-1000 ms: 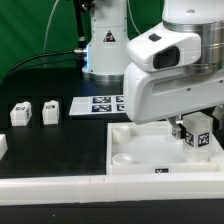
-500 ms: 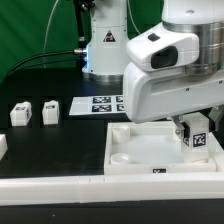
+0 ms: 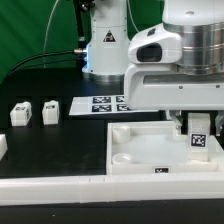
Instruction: Assemble one leg
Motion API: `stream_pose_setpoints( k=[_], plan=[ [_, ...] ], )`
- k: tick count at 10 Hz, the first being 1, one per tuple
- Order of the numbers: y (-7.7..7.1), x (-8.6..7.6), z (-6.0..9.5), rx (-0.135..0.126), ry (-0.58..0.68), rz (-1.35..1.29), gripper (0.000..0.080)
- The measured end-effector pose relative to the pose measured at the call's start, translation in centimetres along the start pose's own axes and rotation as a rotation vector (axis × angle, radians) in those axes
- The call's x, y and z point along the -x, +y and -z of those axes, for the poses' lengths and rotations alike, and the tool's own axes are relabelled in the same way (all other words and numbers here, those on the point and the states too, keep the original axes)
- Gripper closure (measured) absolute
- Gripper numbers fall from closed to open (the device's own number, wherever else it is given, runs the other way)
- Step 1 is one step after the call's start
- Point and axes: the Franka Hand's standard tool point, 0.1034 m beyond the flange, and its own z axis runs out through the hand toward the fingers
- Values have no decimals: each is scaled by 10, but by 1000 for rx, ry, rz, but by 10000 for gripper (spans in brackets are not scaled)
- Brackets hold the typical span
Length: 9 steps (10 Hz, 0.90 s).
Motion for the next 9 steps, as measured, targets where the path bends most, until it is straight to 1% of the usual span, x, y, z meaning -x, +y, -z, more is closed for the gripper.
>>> stream_pose_setpoints(
  k=[4,9],
  plan=[
    [0,0,0,-2,0,-413,506],
    [0,-2,0,-18,-9,-909,506]
  ],
)
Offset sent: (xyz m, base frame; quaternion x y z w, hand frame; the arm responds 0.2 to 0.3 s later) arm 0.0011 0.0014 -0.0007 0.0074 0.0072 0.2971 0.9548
